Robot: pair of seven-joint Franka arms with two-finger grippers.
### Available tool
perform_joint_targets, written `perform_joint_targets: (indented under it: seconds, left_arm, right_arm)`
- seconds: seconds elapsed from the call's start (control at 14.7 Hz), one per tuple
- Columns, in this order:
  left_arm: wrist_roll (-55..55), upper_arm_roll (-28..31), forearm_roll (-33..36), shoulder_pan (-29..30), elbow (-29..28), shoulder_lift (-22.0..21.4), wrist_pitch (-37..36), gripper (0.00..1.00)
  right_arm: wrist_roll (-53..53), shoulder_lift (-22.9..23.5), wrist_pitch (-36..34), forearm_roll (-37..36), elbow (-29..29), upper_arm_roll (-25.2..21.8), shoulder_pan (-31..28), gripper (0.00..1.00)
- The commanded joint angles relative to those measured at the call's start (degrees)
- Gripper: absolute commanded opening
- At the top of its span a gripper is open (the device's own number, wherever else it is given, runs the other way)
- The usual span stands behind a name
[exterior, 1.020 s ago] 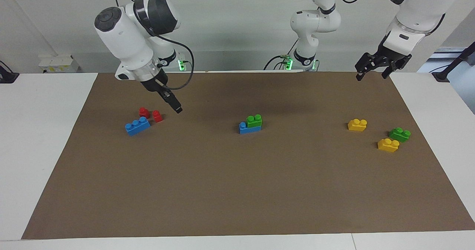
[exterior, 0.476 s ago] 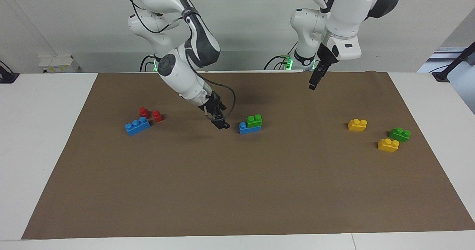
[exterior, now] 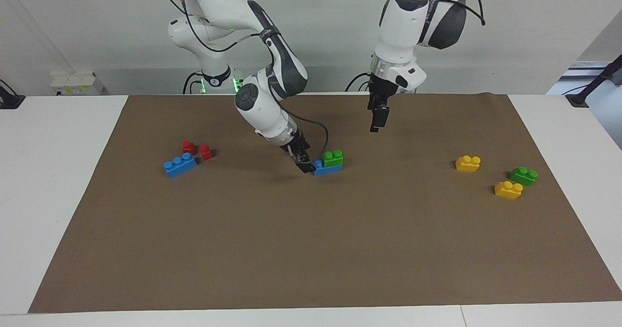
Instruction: Remove green block with left arm and hold with right
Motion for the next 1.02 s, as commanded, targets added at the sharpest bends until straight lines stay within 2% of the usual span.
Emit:
perform_joint_targets:
  seconds: [0.0,0.34,0.48,0.61,0.75,0.82,0.95]
  left_arm:
    - [-6.3,0.9,-0.7,-3.0,-0.4,4.8,4.6,1.00]
    - [-14.2,1.0,-0.7,-6.5,-1.8,10.3,10.8,1.00]
    - [-16.5,1.0,-0.7,-7.0,-2.5,11.1,13.0,1.00]
    - [-17.6,1.0,-0.7,-7.0,-2.6,11.5,14.5,1.00]
    - [-18.0,1.0,-0.7,-7.0,-2.7,12.6,16.1,1.00]
    - [-18.1,1.0,-0.7,-7.0,-3.1,12.9,16.8,1.00]
    - [-18.3,1.0,-0.7,-7.2,-3.7,14.0,17.9,1.00]
  right_arm:
    - [0.1,1.3,3.3,1.9,-0.4,-0.1,1.6,0.98]
    - [0.1,4.4,8.6,2.5,-0.4,-0.1,3.4,0.98]
    - [0.0,5.1,9.1,2.5,-0.4,-0.1,3.4,0.97]
    - [0.1,5.1,9.4,2.5,-0.4,-0.1,3.8,0.71]
    - [-0.1,5.1,9.1,2.5,-0.4,-0.2,3.8,0.15]
    - [-0.3,5.1,9.2,2.5,-0.3,-0.1,3.7,0.00]
    - [-0.2,5.1,9.2,2.5,-0.2,-0.2,3.4,0.00]
